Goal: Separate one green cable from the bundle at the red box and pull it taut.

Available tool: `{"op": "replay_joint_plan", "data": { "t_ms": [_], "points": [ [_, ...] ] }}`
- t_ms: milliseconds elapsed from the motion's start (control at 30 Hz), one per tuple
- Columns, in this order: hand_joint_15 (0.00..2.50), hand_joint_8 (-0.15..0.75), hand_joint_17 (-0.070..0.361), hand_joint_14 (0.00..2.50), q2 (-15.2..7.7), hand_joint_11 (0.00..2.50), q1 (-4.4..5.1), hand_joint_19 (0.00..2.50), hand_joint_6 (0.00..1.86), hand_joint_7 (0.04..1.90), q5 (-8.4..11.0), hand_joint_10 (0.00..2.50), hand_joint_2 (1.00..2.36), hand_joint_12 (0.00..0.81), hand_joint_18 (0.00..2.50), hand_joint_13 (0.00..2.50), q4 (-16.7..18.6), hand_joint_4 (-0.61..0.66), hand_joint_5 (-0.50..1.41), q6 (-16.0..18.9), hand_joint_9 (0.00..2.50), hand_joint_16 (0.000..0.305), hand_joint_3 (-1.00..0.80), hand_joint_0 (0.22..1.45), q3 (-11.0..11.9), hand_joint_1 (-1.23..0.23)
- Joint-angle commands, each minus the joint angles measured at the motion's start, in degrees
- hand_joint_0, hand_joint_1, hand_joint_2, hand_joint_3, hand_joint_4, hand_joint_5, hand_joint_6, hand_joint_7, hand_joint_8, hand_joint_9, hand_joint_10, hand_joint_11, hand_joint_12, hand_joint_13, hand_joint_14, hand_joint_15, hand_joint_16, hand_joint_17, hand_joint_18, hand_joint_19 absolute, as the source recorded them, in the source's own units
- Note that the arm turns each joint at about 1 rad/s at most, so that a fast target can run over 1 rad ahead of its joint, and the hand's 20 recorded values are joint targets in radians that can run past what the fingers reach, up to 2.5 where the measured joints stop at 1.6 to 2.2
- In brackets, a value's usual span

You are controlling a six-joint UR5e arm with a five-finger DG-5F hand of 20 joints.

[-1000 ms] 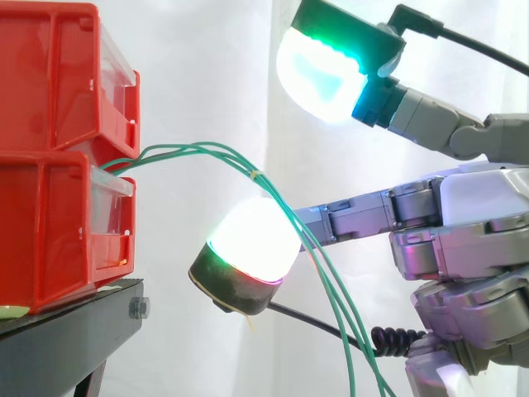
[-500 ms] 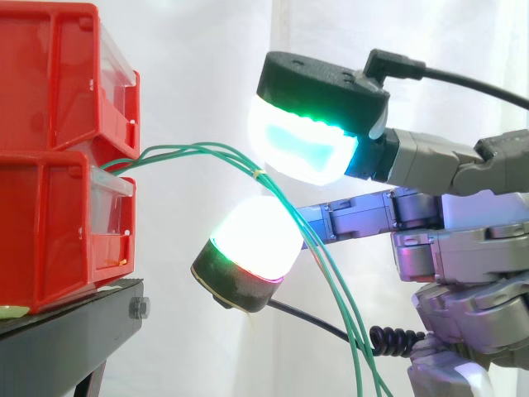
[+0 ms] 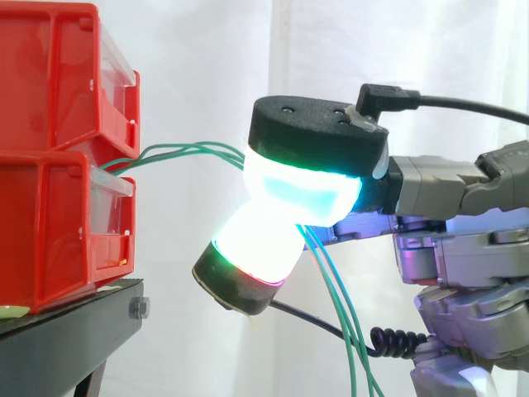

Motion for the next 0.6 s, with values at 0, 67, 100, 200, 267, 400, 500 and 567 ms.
{"op": "replay_joint_plan", "data": {
  "t_ms": [0, 67, 100, 200, 267, 400, 500, 567],
  "points": [
    [1.61, -0.024, 0.141, 0.03, 0.1, 0.57, -0.01, 0.53, 0.5, 1.34, 0.01, 2.5, 1.01, 0.336, 2.5, 2.5, 0.0, -0.02, 0.15, 0.0, 2.5, 0.063, -0.29, 0.68, 0.0, -0.77],
    [1.6, -0.024, 0.141, 0.03, 0.0, 0.6, 0.07, 0.52, 0.5, 1.34, 0.01, 2.5, 1.01, 0.34, 2.5, 2.5, 0.0, -0.03, 0.15, 0.0, 2.5, 0.063, -0.26, 0.68, 0.0, -0.77],
    [1.59, -0.031, 0.142, 0.03, 0.1, 0.58, -0.01, 0.53, 0.5, 1.34, 0.01, 2.5, 1.01, 0.344, 2.5, 2.5, 0.0, -0.03, 0.15, 0.0, 2.5, 0.063, -0.26, 0.68, 0.0, -0.78],
    [1.6, -0.031, 0.143, 0.03, 0.1, 0.61, 0.07, 0.52, 0.5, 1.34, -0.08, 2.5, 1.01, 0.342, 2.5, 2.5, -0.2, -0.03, 0.15, 0.0, 2.5, 0.064, -0.25, 0.68, 0.0, -0.78],
    [1.61, -0.024, 0.143, 0.03, 0.1, 0.6, -0.01, 0.52, 0.5, 1.34, -0.17, 2.5, 1.01, 0.343, 2.5, 2.5, -0.9, -0.03, 0.15, 0.1, 2.5, 0.064, -0.25, 0.68, 0.0, -0.78],
    [1.62, -0.021, 0.138, 0.02, 0.1, 0.57, -0.01, 0.57, 0.5, 1.36, -0.17, 2.5, 1.0, 0.326, 2.48, 2.5, -1.9, -0.02, 0.14, 0.6, 2.5, 0.061, -0.5, 0.61, 0.0, -0.7],
    [1.56, -0.004, 0.15, 0.03, 0.1, 0.66, 0.07, 0.47, 0.5, 1.35, -0.08, 2.5, 1.0, 0.366, 2.5, 2.5, -1.9, 0.01, 0.15, 0.8, 2.5, 0.067, -0.5, 0.45, 0.0, -0.53],
    [1.56, -0.001, 0.151, 0.03, 0.1, 0.7, 0.07, 0.45, 0.5, 1.35, -0.08, 2.5, 1.0, 0.377, 2.5, 2.5, -1.9, 0.01, 0.15, 0.8, 2.5, 0.067, -0.5, 0.42, 0.1, -0.45]
  ]
}}
